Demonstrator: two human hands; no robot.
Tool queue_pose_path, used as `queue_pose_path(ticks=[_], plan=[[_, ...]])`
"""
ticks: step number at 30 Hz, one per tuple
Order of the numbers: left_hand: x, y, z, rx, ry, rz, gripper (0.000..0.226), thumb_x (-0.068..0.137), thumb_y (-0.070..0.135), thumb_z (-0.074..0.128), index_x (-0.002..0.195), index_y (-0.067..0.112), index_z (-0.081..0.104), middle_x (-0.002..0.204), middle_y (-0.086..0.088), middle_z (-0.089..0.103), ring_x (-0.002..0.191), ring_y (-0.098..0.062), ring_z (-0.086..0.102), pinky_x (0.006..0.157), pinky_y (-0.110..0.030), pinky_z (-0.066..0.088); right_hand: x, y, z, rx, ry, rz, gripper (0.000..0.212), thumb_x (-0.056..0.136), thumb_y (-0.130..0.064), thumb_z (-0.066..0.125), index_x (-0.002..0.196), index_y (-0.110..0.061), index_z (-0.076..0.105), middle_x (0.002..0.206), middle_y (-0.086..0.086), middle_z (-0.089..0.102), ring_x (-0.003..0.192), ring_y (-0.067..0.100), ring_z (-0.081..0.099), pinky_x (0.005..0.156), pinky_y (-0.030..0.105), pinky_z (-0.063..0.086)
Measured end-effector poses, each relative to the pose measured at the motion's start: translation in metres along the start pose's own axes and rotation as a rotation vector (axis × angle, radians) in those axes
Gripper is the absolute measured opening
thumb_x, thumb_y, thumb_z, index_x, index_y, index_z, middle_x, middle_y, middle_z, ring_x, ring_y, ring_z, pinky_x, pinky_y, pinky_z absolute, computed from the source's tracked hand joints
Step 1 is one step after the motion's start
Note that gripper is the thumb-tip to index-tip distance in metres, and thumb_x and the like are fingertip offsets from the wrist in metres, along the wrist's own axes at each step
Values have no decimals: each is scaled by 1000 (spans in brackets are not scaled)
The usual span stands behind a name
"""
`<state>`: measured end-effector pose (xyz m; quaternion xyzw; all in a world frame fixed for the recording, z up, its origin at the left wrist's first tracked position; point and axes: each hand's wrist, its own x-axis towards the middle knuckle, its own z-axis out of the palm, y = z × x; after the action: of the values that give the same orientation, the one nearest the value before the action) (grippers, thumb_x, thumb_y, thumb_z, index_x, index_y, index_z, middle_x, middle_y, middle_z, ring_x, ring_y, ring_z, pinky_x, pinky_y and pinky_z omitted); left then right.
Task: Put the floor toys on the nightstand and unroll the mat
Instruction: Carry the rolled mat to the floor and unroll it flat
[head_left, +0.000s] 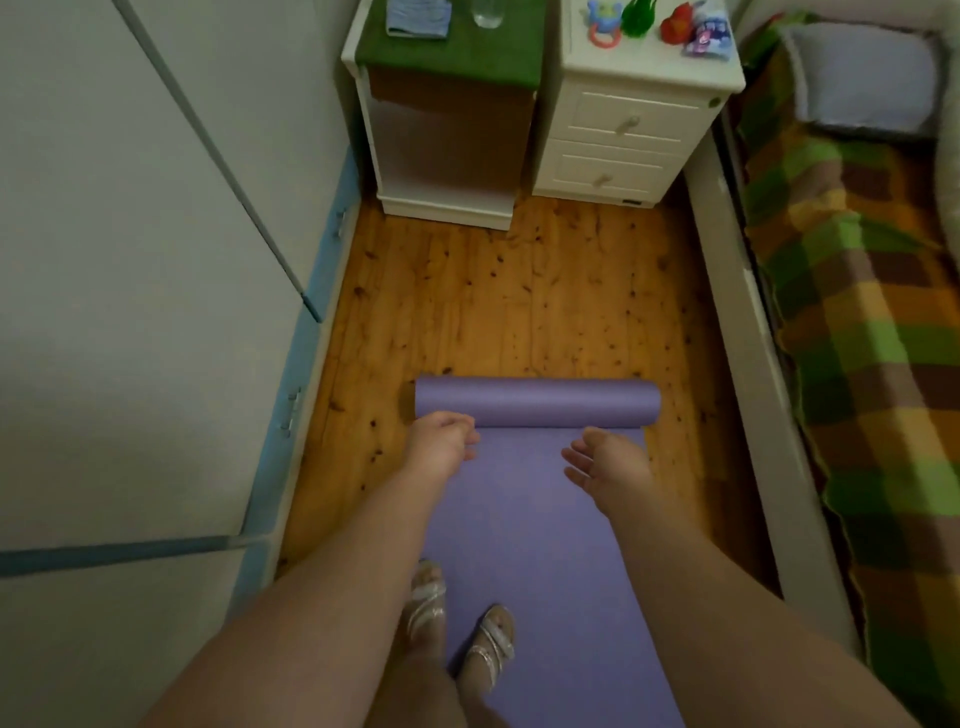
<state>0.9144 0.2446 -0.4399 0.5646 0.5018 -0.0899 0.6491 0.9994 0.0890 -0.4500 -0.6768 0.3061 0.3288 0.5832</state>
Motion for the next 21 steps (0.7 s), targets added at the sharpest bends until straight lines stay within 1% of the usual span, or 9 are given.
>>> queue_pose_path(ticks=[2, 7, 13, 14, 17, 19, 21], plan=[[22, 3, 10, -11, 1, -31, 7, 93, 15, 48, 94, 14, 55, 86, -6, 60, 61, -11, 55, 52, -23, 33, 26, -7, 4, -4, 9, 27, 36, 97, -10, 43, 131, 3, 41, 134, 24, 46, 118, 35, 52, 98, 46, 43], [93, 10, 37, -4, -3, -102, 5, 93, 14, 49, 92, 12, 54, 95, -10, 61, 62, -12, 56, 53, -26, 33, 98, -20, 11, -9, 53, 118, 31, 95, -7, 43, 124, 5, 48, 133, 26, 48, 116, 35, 54, 89, 44, 44], [184, 13, 73, -21, -43, -183, 5, 93, 13, 48, 93, 13, 54, 80, -5, 58, 61, -12, 55, 51, -23, 31, 198, -19, 28, 29, 115, 211, 32, 95, -8, 43, 125, 3, 48, 133, 25, 49, 116, 36, 54, 85, 42, 44], [202, 9, 78, -23, -49, -204, 6, 93, 13, 48, 90, 14, 53, 77, -4, 57, 61, -12, 54, 51, -22, 30, 216, -16, 33, 41, 112, 223, 33, 96, -8, 43, 126, 3, 47, 133, 25, 49, 116, 36, 54, 84, 42, 44], [263, -19, 103, -58, -44, -297, 20, 94, 15, 45, 75, 20, 50, 74, 0, 55, 63, -12, 53, 54, -22, 30, 279, 9, 39, 62, 112, 280, 38, 96, -10, 44, 131, 2, 44, 135, 23, 47, 117, 35, 53, 86, 40, 44], [289, -41, 117, -99, -51, -377, 23, 95, 16, 43, 74, 20, 48, 75, 0, 55, 64, -11, 52, 56, -22, 30, 310, 28, 40, 85, 122, 327, 39, 96, -11, 44, 132, 1, 44, 136, 23, 47, 117, 35, 53, 86, 41, 45], [321, -72, 134, -189, -39, -444, 23, 96, 16, 40, 74, 17, 48, 77, -3, 55, 67, -12, 52, 56, -22, 30, 349, 51, 38, 126, 137, 365, 38, 96, -11, 42, 132, 1, 44, 137, 24, 45, 118, 36, 52, 86, 42, 44]])
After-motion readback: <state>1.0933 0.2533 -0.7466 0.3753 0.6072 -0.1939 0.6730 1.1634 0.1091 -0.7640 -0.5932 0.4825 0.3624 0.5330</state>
